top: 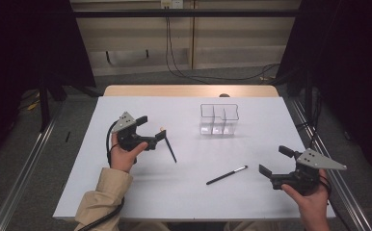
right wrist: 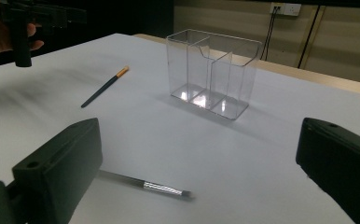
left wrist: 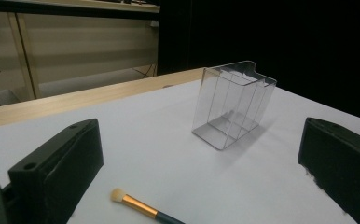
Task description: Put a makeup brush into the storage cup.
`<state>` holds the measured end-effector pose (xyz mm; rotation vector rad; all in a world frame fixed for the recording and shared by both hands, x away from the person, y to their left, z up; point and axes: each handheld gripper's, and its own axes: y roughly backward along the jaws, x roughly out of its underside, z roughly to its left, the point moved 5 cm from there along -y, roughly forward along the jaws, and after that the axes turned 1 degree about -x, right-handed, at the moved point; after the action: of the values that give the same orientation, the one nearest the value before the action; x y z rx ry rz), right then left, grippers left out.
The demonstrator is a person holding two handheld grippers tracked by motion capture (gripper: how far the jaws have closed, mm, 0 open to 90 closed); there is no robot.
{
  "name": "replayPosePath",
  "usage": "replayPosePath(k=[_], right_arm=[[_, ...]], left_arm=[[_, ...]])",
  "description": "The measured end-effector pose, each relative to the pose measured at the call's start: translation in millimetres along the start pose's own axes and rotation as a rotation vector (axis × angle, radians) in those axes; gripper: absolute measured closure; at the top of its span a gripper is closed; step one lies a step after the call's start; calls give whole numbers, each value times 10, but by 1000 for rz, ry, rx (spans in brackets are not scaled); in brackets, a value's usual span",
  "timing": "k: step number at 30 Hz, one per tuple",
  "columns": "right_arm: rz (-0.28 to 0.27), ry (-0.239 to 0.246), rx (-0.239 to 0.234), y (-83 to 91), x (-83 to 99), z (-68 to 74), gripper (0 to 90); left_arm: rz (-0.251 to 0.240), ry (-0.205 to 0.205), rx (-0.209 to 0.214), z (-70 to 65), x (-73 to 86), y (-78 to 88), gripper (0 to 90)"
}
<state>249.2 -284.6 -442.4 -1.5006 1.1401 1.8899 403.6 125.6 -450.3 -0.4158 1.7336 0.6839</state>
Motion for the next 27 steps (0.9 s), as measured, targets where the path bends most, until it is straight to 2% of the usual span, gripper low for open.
replayPosePath(k=[5,8,13,21,24,27], right_arm=[[-11,4,-4,2,-7,5,1],[-8,7,-9,-8,-9,16,1],[-3,7,-11,-21,-1,18,1],[-4,11,-17,-31,1,19,1],[-4,11,-20,-33,3,18,1],[-6,9,-19,-31,-1,17,1]], left_arm=[[-13,12,4,10,24,-66,0],[-4,20,-12,29,46,-107,0],[47,29,-35,77,101,-189,0],[100,46,-62,127,105,-262,0],[153,57,-80,141,107,-293,0],[168,71,-83,138,107,-312,0]])
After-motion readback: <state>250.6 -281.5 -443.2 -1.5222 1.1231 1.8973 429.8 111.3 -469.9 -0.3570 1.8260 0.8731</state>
